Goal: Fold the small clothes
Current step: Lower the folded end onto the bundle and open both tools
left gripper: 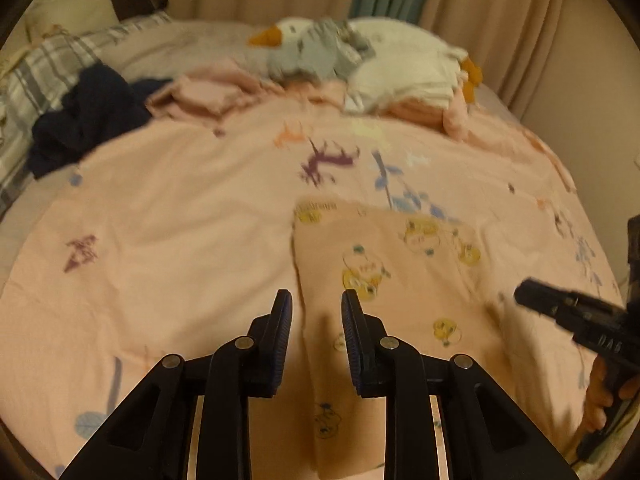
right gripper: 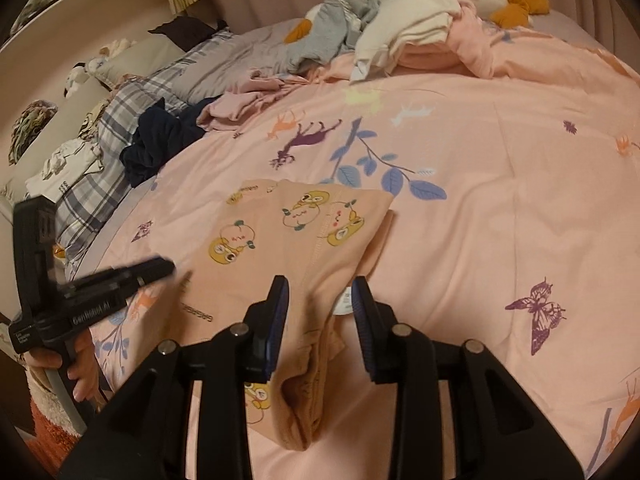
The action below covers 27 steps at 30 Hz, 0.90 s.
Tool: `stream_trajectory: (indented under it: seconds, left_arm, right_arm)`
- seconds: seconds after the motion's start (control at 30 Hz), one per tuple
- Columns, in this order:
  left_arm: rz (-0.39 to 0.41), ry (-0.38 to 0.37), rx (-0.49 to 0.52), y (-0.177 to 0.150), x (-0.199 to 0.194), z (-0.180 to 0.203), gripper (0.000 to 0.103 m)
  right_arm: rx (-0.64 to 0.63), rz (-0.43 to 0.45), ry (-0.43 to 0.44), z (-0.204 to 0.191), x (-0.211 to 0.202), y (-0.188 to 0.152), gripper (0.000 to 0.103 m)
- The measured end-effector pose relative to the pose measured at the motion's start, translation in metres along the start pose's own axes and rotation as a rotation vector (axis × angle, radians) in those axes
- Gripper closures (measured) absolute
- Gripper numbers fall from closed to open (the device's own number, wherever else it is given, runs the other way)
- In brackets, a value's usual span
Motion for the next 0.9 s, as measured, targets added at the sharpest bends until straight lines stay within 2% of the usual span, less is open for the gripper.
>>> stream_trajectory:
  seconds: [0.03, 0.1, 0.17, 0.2, 0.4, 0.57, 0.6, 0.77, 0.9]
  left_arm:
    - [0.014, -0.03, -0.007, 0.0, -0.003, -0.001, 0.079]
    - [0.012, -0.082, -0.01, 0.001, -0.002, 0.001, 0.079]
    - [-0.012, -0.117, 0.007, -0.001, 0.006, 0.008, 0.08]
    - [-0.02, -0.115, 0.018, -0.002, 0.009, 0.011, 0.083]
    - [-0.083, -0.084, 0.07, -0.018, 0.034, 0.024, 0.084]
    - [-0.106, -0.047, 0.098, -0.027, 0.048, 0.027, 0.084]
    - [-0.11, -0.039, 0.104, -0.028, 0.05, 0.028, 0.084]
    - [-0.155, -0.068, 0.054, -0.027, 0.068, 0.02, 0.084]
    - [-0.153, -0.069, 0.069, -0.026, 0.072, 0.021, 0.084]
  right_arm:
    - [-0.009, -0.002, 0.003, -0.003, 0.0, 0.0, 0.072]
    - [-0.046, -0.017, 0.022, -0.012, 0.002, -0.001, 0.083]
    - [-0.068, -0.018, 0.021, -0.022, 0.007, -0.002, 0.085]
    - [-0.073, -0.018, 0.022, -0.025, 0.009, -0.002, 0.085]
    - [-0.102, -0.058, 0.011, -0.037, 0.028, -0.009, 0.088]
    - [-0.081, -0.093, -0.02, -0.029, 0.044, -0.012, 0.089]
    - [-0.072, -0.098, -0.02, -0.026, 0.046, -0.012, 0.092]
    - [-0.046, -0.128, -0.022, -0.015, 0.06, -0.017, 0.096]
    - [-0.058, -0.129, -0.032, -0.012, 0.066, -0.02, 0.103]
Point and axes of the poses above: each gripper's, at about its wrist camera, not at the fingertips, and x roughly the way its jaws point, z to its right, y to its top, the point moved 2 cm from there along x, roughly the way its jaws point, and after that the axes turned 6 degrees about -z, right-handed, at the moved point
